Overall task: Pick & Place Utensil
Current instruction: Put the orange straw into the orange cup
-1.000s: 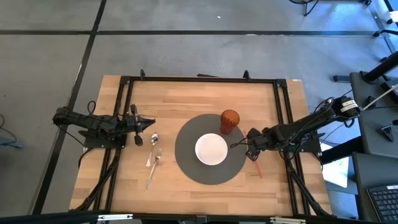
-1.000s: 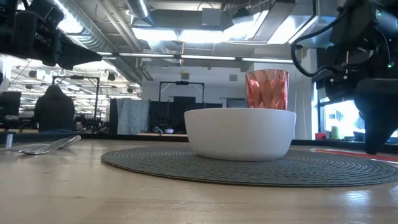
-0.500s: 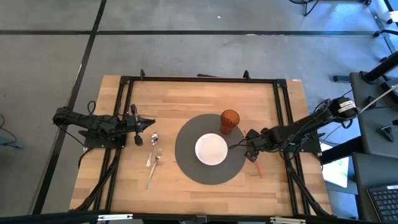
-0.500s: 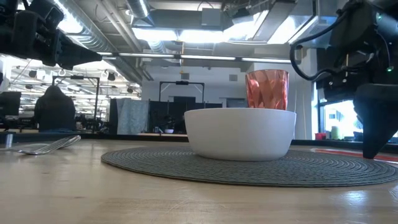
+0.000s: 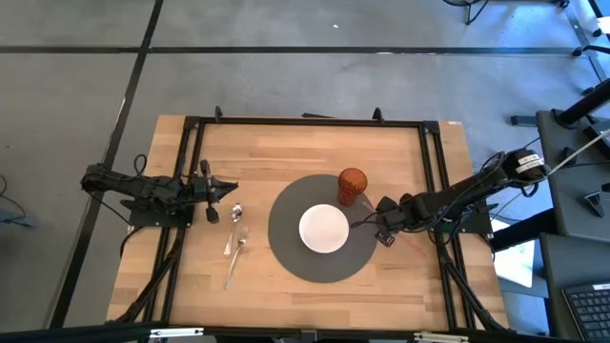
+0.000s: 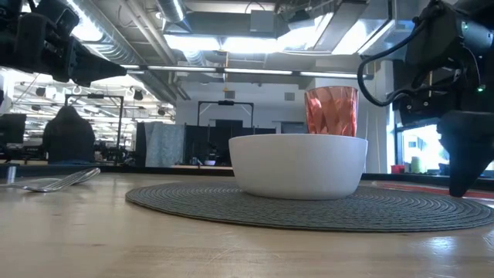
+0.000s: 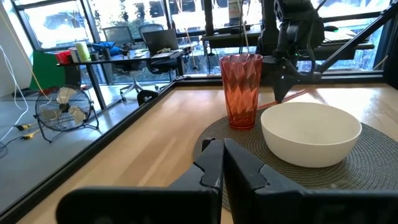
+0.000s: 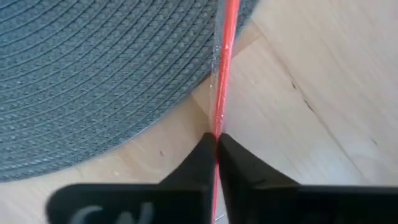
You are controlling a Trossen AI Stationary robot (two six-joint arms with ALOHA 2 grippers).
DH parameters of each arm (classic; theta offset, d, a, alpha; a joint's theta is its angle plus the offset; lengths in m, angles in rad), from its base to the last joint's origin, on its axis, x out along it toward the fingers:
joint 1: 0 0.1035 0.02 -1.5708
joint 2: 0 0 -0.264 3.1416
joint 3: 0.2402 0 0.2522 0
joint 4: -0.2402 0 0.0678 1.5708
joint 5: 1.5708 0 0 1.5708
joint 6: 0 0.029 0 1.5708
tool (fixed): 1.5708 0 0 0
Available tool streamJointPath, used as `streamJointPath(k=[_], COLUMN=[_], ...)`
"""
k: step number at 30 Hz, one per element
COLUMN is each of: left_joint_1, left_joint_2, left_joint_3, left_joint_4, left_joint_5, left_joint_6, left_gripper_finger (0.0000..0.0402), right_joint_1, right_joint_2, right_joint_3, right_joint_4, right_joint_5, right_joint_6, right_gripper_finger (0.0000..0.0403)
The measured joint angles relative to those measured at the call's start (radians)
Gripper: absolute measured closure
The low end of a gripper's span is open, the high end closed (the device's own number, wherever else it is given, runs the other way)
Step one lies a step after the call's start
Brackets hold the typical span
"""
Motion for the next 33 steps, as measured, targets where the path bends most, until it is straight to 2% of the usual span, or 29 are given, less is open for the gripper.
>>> streamJointPath(k=[5, 10, 13, 19, 25, 28, 33], left_joint_1=[0.0, 0.0, 0.0, 0.0, 0.0, 0.0, 0.0], left_joint_2=[0.0, 0.0, 0.0, 0.0, 0.0, 0.0, 0.0], left_joint_3=[0.0, 0.0, 0.0, 0.0, 0.0, 0.0, 0.0], left_joint_4=[0.0, 0.0, 0.0, -0.001, -0.002, -0.002, -0.002], left_joint_5=[0.0, 0.0, 0.0, 0.0, 0.0, 0.0, 0.0], left_joint_6=[0.0, 0.0, 0.0, 0.0, 0.0, 0.0, 0.0], left_gripper_finger=[0.0395, 0.0395, 0.0396, 0.0395, 0.0395, 0.0395, 0.0395], right_joint_1=[0.0, 0.001, 0.008, 0.08, 0.186, 0.235, 0.291], right_joint_2=[0.002, 0.006, 0.003, 0.002, 0.001, -0.001, -0.03], right_joint_3=[0.043, 0.165, 0.256, 0.388, 0.426, 0.44, 0.488], right_joint_4=[-0.053, -0.213, -0.248, -0.368, -0.408, -0.365, -0.223], right_joint_5=[-0.01, -0.04, -0.059, -0.109, -0.126, -0.063, 0.157], right_joint_6=[-0.027, -0.091, -0.125, -0.132, -0.079, -0.098, -0.26], right_gripper_finger=[0.039, 0.0399, 0.0398, 0.04, 0.0401, 0.0401, 0.0401])
